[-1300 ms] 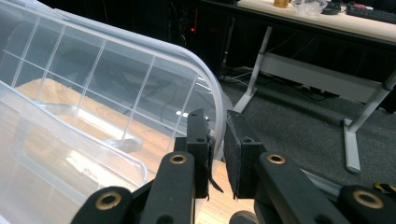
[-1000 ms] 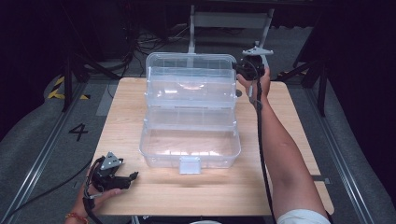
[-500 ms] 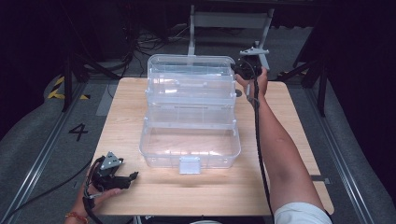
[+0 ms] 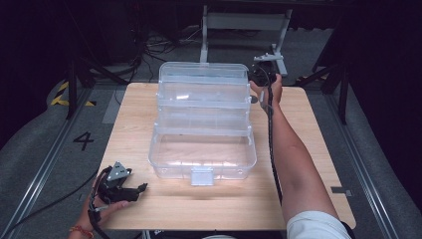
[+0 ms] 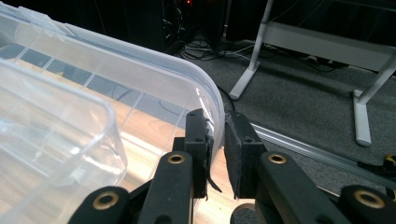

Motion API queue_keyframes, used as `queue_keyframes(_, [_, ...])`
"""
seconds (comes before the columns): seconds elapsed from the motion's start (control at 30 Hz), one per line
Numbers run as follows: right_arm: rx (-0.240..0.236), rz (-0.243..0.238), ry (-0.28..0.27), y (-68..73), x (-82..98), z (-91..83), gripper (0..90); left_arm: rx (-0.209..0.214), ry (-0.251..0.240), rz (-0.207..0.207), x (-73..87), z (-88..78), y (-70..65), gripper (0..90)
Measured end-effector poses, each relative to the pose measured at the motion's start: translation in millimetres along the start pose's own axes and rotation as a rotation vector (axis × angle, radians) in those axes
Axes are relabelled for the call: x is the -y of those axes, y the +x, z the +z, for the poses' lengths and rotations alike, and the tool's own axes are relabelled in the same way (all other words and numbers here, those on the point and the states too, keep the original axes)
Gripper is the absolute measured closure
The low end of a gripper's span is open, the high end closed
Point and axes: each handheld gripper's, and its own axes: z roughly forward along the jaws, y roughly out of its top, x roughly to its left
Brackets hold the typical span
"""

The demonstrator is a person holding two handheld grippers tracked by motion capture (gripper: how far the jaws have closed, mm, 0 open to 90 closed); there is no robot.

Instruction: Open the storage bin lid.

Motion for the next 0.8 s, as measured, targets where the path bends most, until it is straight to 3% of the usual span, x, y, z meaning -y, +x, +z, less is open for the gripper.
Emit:
queue_keyframes(0.4, [0.015,-0.016,0.053,-0.5,9.5,16.9,80.3,-0.002,-0.002,-0.001,0.1,0.1,-0.1,19.0])
queue_keyframes(0.5, [0.007,0.011,0.053,-2.1,13.1,19.6,80.3,-0.002,-0.002,-0.002,0.1,0.2,-0.1,19.0])
queue_keyframes(0.8, [0.009,0.025,0.054,-3.0,16.9,21.8,80.4,-0.002,-0.002,-0.002,0.0,0.2,-0.1,19.0])
